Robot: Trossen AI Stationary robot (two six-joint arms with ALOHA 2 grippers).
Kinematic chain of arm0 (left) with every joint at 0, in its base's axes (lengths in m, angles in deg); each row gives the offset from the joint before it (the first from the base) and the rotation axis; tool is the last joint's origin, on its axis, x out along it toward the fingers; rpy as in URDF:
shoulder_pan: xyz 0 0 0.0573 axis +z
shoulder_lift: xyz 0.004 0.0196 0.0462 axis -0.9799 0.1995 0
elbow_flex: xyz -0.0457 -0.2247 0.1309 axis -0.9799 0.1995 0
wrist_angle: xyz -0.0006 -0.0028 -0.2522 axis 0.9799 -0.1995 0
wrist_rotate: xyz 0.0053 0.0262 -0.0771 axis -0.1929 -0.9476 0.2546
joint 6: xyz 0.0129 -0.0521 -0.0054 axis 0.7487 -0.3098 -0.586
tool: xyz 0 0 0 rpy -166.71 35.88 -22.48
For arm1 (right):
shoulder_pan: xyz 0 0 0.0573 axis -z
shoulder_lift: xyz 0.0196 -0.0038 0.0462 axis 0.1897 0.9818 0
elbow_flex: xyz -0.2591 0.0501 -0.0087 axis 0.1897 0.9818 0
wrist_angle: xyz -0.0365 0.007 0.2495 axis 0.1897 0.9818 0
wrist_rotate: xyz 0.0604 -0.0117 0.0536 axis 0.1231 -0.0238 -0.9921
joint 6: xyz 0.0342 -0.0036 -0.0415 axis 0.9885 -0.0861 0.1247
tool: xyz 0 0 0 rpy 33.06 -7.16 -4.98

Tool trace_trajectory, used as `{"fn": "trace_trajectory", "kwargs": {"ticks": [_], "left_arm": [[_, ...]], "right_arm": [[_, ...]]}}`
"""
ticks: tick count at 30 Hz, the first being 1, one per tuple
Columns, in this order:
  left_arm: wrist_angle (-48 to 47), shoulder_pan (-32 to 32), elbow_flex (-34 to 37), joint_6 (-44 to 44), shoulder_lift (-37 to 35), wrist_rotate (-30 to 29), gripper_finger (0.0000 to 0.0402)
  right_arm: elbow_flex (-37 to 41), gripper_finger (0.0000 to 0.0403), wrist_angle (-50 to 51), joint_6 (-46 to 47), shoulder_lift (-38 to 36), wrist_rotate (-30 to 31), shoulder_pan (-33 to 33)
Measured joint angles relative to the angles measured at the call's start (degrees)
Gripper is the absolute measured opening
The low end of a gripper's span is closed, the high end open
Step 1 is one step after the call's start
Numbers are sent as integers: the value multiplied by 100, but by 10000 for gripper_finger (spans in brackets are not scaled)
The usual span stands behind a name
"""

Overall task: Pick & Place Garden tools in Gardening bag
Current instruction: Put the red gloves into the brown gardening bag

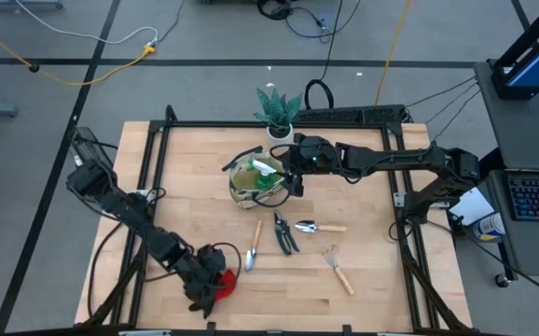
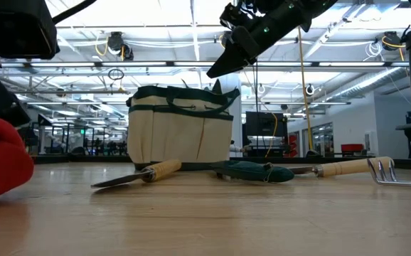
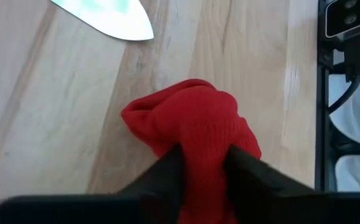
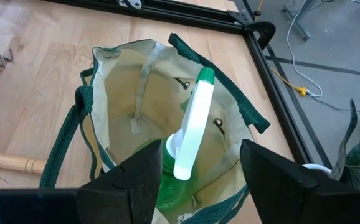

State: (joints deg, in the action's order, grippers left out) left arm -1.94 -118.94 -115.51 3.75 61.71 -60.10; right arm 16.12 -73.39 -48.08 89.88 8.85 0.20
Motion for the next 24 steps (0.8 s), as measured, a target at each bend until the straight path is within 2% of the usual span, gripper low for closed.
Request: {"fn": "trace_trajectory", "kwargs": {"ticks": [2, 4, 9, 15, 21, 24], "left_arm": [[13, 69, 1, 158, -93, 8, 39], [27, 151, 14, 350, -220, -58, 17], [89, 395, 15, 1227, -832, -699, 32], [64, 905, 15, 2602, -1754, -1164, 13], [185, 1557, 15, 4303, -2481, -1828, 27], [581, 1930, 15, 5339, -2690, -2049, 31]], "right_arm": [[0, 205, 0, 4, 0, 0, 1], [0, 205, -2, 4, 0, -2, 1], [0, 205, -2, 4, 0, -2, 2], [0, 205, -2, 8, 0, -13, 0], [0, 202, -2, 161, 0, -15, 1], [0, 201, -4, 161, 0, -15, 2]]}}
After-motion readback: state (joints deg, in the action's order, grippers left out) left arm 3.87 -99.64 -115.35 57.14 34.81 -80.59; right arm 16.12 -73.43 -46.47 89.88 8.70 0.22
